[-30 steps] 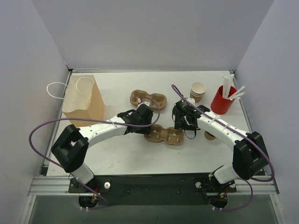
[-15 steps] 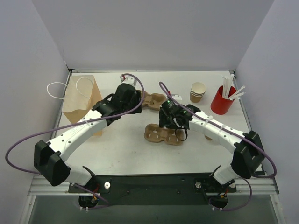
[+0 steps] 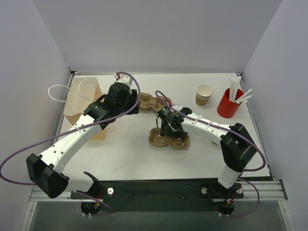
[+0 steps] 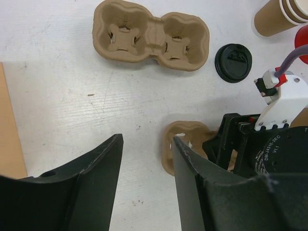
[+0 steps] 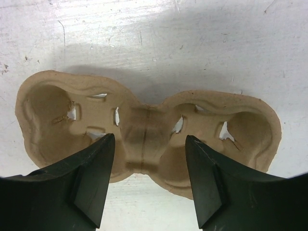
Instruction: Pack the takeout coffee
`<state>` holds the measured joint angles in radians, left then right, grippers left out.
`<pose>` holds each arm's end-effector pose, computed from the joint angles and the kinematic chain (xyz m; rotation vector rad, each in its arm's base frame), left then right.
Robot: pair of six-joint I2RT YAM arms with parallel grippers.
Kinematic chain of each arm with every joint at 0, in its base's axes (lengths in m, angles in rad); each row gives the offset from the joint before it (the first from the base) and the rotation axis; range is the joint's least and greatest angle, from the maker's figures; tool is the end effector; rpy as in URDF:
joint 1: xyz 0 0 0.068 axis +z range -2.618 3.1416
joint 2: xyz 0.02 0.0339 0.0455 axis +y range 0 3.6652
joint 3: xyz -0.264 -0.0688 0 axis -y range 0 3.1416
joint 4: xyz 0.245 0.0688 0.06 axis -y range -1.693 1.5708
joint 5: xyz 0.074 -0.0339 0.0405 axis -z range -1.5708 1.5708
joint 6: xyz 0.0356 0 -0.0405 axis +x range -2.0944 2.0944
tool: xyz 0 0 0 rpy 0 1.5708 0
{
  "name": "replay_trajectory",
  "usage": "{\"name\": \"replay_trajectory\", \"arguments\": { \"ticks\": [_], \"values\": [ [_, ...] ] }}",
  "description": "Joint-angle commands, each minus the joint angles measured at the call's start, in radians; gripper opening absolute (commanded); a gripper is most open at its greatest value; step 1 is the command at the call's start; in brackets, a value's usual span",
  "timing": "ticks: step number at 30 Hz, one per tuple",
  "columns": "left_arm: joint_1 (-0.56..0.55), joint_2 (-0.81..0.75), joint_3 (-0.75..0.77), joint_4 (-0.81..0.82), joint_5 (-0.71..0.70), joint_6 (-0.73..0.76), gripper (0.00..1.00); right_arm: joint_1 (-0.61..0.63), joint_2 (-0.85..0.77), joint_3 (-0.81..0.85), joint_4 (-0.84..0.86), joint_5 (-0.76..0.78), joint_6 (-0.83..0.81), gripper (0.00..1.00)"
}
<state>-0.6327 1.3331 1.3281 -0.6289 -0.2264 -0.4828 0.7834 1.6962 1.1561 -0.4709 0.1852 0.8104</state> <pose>0.2392 -0.1655 0.3645 0.0387 2.2113 -0.3784 0.2539 0.2437 0.2085 0.1044 2.5965 0.3654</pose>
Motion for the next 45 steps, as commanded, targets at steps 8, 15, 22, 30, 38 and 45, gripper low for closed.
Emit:
{"name": "replay_trajectory", "arguments": {
  "ticks": [8, 15, 22, 30, 38, 45],
  "values": [
    [0.019, -0.035, 0.08, -0.008, 0.015, 0.026, 0.56, 0.001, 0.039, 0.024, 0.0, -0.021, 0.033, 0.56],
    [0.027, -0.032, 0.121, -0.014, 0.022, 0.035, 0.55, 0.004, 0.071, 0.03, 0.011, -0.039, 0.033, 0.56],
    [0.037, -0.028, 0.187, -0.04, 0.022, 0.049, 0.55, 0.004, 0.095, 0.021, 0.021, -0.046, 0.03, 0.56],
    [0.059, -0.026, 0.284, -0.078, -0.002, 0.075, 0.55, 0.004, 0.102, 0.016, 0.023, -0.056, 0.009, 0.46],
    [0.116, -0.038, 0.353, -0.143, -0.074, 0.098, 0.55, -0.006, 0.057, 0.014, 0.011, -0.02, -0.069, 0.36],
    [0.272, -0.063, 0.44, -0.215, -0.16, 0.119, 0.55, -0.009, -0.001, 0.045, 0.008, 0.01, -0.166, 0.33]
  ]
}}
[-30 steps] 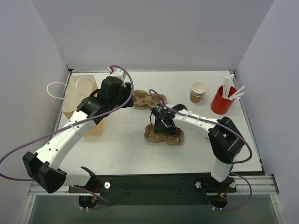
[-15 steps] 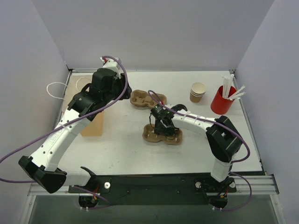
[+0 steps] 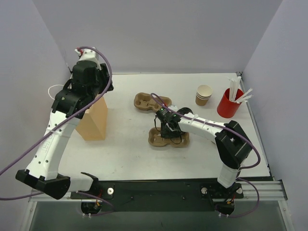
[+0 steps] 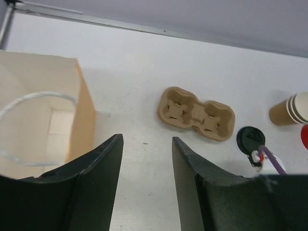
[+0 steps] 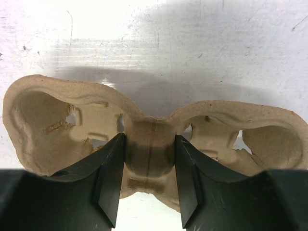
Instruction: Pack the takeout coffee
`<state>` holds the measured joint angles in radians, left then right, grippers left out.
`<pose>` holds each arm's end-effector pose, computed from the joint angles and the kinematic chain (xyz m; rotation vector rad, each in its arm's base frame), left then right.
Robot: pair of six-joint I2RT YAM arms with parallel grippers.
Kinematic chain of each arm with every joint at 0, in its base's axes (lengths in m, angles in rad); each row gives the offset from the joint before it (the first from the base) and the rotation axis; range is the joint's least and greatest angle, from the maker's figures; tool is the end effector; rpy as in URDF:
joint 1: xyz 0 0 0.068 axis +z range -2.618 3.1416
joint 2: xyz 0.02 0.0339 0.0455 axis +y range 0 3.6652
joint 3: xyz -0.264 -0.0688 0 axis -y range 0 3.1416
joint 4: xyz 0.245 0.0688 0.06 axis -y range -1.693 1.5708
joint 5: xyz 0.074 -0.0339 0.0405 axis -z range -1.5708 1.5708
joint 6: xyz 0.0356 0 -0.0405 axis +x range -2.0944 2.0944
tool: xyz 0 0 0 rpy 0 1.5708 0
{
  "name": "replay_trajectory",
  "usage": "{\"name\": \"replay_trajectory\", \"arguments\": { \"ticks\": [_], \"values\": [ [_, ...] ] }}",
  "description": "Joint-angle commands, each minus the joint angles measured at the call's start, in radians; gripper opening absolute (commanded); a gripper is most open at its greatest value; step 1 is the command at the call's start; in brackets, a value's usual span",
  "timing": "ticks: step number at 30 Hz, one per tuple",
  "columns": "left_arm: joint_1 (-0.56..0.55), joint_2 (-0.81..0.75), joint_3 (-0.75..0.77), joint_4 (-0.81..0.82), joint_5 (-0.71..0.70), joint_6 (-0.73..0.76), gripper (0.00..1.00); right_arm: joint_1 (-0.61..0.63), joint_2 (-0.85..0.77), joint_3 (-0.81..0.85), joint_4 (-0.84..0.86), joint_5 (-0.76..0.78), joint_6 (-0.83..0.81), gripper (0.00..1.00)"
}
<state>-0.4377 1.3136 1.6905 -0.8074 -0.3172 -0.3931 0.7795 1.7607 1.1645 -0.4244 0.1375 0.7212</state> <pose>0.2371 -0.0987 0.4698 -0.1584 1.9789 -0.2220 0.2619 0.2520 0.1917 -0.0255 2.6236 0.3728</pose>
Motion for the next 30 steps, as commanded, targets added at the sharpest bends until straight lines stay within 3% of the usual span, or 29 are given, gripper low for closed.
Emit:
{"name": "replay_trajectory", "arguments": {
  "ticks": [1, 7, 14, 30],
  "values": [
    [0.118, -0.043, 0.112, -0.055, -0.077, 0.031, 0.55, -0.006, -0.072, 0.038, -0.039, 0.059, -0.081, 0.33],
    [0.21, -0.017, 0.196, -0.134, -0.243, 0.106, 0.5, -0.005, -0.079, 0.046, -0.03, 0.044, -0.111, 0.33],
    [0.367, 0.044, 0.184, -0.153, -0.162, 0.123, 0.42, -0.006, -0.086, 0.038, -0.017, 0.013, -0.14, 0.33],
    [0.496, 0.164, 0.06, -0.11, -0.102, 0.16, 0.42, -0.022, -0.107, 0.037, -0.004, -0.03, -0.17, 0.33]
  ]
}}
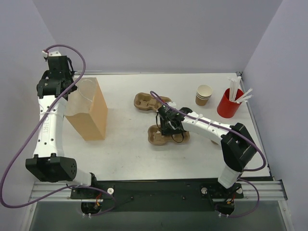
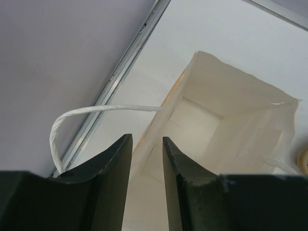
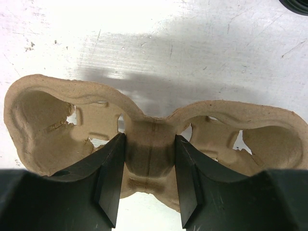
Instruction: Pack the takeout coffee
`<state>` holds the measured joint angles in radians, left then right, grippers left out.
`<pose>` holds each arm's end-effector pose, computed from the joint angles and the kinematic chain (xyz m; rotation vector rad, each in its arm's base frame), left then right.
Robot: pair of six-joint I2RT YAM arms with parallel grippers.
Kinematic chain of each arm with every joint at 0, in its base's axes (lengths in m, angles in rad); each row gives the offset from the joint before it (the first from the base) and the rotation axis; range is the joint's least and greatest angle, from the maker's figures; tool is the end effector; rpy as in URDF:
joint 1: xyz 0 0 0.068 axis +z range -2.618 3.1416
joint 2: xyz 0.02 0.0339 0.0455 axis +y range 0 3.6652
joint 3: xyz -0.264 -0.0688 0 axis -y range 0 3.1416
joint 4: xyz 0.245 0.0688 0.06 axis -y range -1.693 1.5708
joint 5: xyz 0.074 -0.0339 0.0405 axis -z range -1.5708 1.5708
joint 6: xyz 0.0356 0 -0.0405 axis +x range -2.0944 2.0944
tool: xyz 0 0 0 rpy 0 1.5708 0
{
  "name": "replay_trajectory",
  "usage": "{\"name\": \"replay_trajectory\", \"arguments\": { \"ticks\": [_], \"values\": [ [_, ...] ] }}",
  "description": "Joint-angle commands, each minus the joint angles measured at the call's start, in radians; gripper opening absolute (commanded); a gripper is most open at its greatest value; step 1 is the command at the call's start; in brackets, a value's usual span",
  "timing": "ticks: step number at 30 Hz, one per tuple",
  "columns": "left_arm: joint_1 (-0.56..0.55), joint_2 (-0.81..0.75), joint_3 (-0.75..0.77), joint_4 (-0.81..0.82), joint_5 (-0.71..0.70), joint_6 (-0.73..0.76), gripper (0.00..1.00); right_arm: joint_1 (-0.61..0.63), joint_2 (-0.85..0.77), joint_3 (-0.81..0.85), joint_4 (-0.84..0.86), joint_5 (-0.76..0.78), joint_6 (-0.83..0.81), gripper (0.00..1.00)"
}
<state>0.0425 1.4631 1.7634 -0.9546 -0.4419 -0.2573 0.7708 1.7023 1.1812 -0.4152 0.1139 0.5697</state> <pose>0.2913 0.0276 0.4411 -0.5601 2.1033 0.3687 0.2624 0.2492 0.2172 -0.2082 2.5383 0.4056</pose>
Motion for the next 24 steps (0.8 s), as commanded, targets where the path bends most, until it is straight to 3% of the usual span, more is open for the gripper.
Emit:
{"name": "replay_trajectory", "arguments": {
  "ticks": [1, 24],
  "values": [
    [0.02, 0.019, -0.028, 0.043, 0.02, 0.026, 0.42, -0.013, -0.049, 0.02, -0.013, -0.011, -0.021, 0.33],
    [0.037, 0.114, -0.068, 0.082, -0.075, 0.059, 0.46, -0.05, -0.036, 0.02, -0.004, -0.056, -0.039, 0.33]
  ]
}}
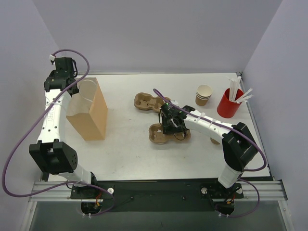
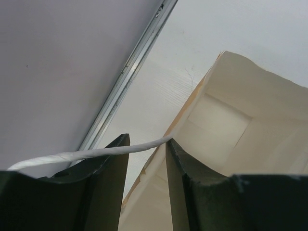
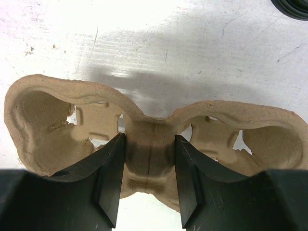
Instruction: Pack the takeout coffee
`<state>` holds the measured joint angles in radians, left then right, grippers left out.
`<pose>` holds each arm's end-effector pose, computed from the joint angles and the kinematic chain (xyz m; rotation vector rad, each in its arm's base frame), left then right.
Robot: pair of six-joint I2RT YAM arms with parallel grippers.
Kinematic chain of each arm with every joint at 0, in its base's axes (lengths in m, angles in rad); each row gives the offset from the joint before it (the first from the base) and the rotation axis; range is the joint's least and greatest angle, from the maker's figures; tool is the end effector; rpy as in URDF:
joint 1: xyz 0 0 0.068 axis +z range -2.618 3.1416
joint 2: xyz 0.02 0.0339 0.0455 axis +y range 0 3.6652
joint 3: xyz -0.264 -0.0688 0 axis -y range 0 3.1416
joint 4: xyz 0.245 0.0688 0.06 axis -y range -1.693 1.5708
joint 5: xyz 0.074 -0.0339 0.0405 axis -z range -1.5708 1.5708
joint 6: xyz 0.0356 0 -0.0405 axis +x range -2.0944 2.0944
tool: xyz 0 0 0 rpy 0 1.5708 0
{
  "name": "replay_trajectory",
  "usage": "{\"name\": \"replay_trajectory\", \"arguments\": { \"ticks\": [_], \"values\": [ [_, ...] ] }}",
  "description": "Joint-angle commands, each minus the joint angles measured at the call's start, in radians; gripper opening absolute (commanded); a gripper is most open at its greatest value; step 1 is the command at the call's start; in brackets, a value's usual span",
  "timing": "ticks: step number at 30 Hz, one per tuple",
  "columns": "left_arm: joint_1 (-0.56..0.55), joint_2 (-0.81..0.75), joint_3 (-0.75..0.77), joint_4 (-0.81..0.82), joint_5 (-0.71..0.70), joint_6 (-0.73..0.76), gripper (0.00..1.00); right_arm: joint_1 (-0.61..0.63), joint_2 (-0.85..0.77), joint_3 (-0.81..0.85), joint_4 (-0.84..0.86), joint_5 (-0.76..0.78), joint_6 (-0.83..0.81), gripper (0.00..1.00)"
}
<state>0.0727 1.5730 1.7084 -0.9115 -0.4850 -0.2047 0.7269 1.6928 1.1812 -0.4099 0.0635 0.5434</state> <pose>0.3284 0.0406 0.3961 -0.5486 2.2211 0.4987 0.2715 0.2385 0.2207 -0.2063 2.5388 0.4435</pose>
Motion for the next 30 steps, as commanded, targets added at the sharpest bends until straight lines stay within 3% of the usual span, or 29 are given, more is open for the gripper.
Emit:
{"name": "replay_trajectory", "arguments": {
  "ticks": [1, 10, 14, 18, 26, 30],
  "values": [
    [0.007, -0.001, -0.023, 0.043, -0.03, 0.004, 0.46, -0.006, -0.025, 0.018, -0.009, -0.005, -0.014, 0.33],
    [0.007, -0.042, -0.098, 0.066, 0.006, -0.005, 0.37, -0.007, -0.033, 0.012, -0.007, -0.007, -0.016, 0.33],
    [0.007, -0.064, -0.087, 0.065, 0.017, 0.001, 0.24, -0.007, -0.041, 0.009, -0.007, -0.004, -0.013, 0.33],
    [0.004, -0.077, -0.044, 0.049, 0.034, 0.022, 0.0, -0.007, -0.048, 0.009, -0.007, -0.004, -0.011, 0.33],
    [-0.065, -0.134, 0.009, 0.022, 0.034, 0.112, 0.0, -0.007, -0.082, 0.003, -0.009, 0.009, -0.007, 0.33],
    [-0.201, -0.14, 0.042, -0.001, -0.023, 0.194, 0.0, -0.009, -0.122, -0.003, -0.009, 0.018, -0.005, 0.33]
  ]
}}
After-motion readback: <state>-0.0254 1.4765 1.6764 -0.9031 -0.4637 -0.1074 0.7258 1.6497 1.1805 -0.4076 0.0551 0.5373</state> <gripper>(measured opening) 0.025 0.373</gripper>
